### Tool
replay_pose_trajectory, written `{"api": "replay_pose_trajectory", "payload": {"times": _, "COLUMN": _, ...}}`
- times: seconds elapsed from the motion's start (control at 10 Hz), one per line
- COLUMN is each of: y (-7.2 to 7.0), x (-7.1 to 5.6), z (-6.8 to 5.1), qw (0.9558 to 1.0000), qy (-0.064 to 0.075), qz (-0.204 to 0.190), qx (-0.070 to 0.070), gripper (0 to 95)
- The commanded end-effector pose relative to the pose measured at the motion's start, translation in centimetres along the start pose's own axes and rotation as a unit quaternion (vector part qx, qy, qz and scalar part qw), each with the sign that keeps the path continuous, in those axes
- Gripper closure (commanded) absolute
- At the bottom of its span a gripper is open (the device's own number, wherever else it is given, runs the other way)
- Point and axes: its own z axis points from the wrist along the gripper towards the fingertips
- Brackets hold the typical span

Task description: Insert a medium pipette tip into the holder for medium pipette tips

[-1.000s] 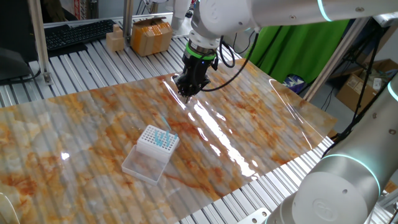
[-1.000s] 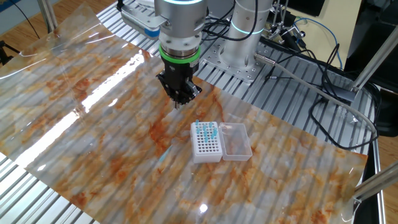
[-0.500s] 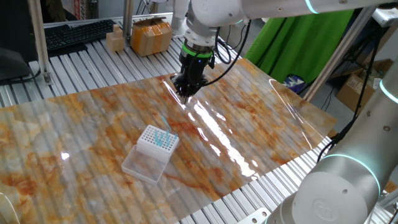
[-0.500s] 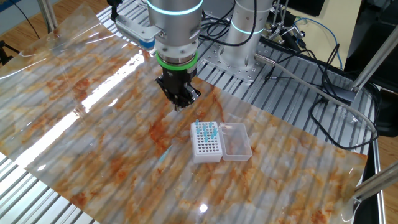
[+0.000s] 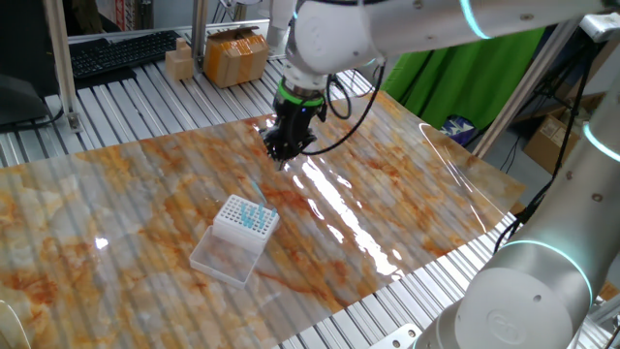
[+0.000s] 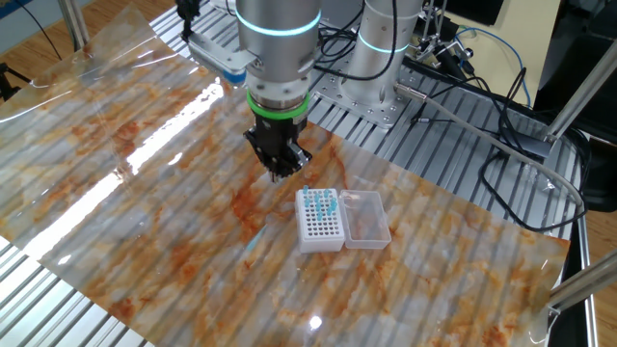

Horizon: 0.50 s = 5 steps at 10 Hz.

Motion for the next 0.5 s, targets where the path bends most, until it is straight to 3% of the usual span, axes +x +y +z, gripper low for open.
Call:
{"api": "replay_pose_trajectory", "payload": {"times": 0.1, "y": 0.1, "x": -0.5, "z": 0.8, "qw": 1.0000, "qy": 0.001, "qz": -0.003, "qx": 0.000, "gripper": 95.0}}
{"api": "replay_pose_trajectory", "payload": {"times": 0.5, "y": 0.3, "x": -2.1, "z": 2.7, "qw": 0.9999, "qy": 0.000, "qz": -0.012, "qx": -0.002, "gripper": 95.0}}
